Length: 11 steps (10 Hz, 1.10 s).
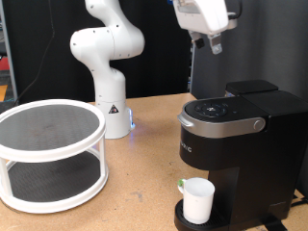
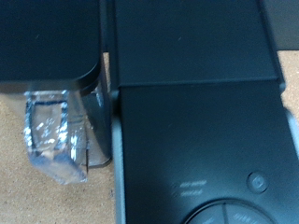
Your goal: Make a cup of coffee with the keurig machine
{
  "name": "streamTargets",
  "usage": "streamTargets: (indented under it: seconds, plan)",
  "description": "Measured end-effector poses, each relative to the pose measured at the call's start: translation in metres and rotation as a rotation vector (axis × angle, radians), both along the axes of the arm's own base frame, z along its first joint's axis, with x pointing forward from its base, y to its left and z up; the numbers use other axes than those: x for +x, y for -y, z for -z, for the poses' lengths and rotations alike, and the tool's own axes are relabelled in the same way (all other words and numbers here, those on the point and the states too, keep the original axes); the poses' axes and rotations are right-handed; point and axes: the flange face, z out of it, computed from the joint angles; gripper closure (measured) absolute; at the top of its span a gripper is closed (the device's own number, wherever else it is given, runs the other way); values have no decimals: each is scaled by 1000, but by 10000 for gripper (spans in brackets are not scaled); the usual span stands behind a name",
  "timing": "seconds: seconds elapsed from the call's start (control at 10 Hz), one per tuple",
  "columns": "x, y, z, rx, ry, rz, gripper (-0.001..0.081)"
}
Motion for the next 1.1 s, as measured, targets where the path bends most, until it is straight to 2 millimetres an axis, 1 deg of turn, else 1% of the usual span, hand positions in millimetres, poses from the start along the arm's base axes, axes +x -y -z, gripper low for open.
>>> streamTargets:
  seconds: [0.3,0.5,0.7,1.1]
  plan:
    - [26,-12,-17,-20,-37,-45,5]
    - [43,-16,-23,-44,-59,-69,5]
    - [55,-16,-18,-80,-80,-91,5]
    - [67,-16,5,-116,-111,-100,5]
